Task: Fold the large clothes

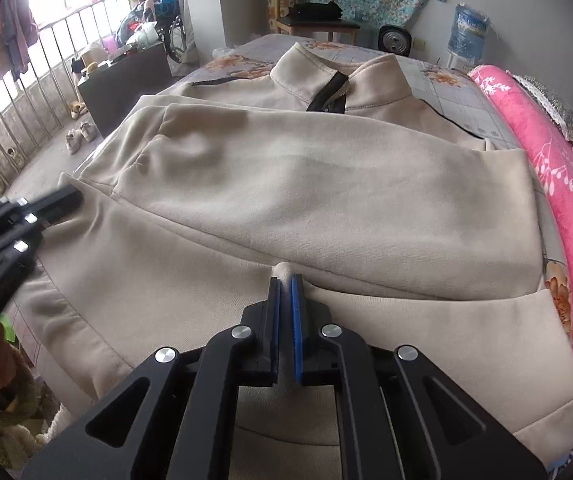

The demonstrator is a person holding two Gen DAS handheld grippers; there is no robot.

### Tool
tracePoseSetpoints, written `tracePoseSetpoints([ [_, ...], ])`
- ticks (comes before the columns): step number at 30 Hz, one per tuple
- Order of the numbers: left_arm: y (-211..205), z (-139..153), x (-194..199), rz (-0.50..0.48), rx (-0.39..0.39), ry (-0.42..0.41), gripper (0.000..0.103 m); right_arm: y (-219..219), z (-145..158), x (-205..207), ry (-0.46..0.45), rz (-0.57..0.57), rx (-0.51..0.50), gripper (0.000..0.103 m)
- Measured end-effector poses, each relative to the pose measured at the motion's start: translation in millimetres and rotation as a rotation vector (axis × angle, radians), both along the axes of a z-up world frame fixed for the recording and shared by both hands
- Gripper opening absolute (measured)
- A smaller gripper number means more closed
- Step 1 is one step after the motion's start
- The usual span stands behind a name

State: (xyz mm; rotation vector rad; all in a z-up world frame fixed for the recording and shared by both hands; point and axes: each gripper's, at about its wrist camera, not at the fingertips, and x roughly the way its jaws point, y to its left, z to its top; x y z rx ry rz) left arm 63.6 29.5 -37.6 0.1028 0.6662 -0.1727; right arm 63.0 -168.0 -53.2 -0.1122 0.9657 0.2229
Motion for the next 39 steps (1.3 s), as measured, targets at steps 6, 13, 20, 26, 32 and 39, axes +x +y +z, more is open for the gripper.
tracePoseSetpoints([
  [6,-36.9,-12.2,2.6,-0.224,-0.131,0.122,0.01,-6.0,-6.7,6.6,0.018,-0.016,0.045,0.005],
  [13,-67.5,-43.7,11.1,-0.219,-0.052,0.183,0.011,-30.5,-5.0,6.8,0.073,-0.05,0.193,0.015],
  [20,-68.6,-42.8,10.8,-0.212,-0.041,0.185,0.012,-119.3,34.2,-26.7,-0.055,-0.252,0.1,0.052],
  [26,-68.8,-42.2,9.5,-0.208,-0.04,0.181,0.012,-167.1,5.4,-17.8,0.01,-0.336,-0.025,0.046],
  [32,-68.0,-42.3,9.4,-0.198,-0.045,0.184,0.012,-170.4,25.3,-21.3,-0.109,-0.38,-0.003,0.009],
  [39,-68.9,-42.1,8.2,-0.199,-0.033,0.182,0.012,-201.7,1.0,-13.2,-0.045,-0.466,0.061,0.019],
])
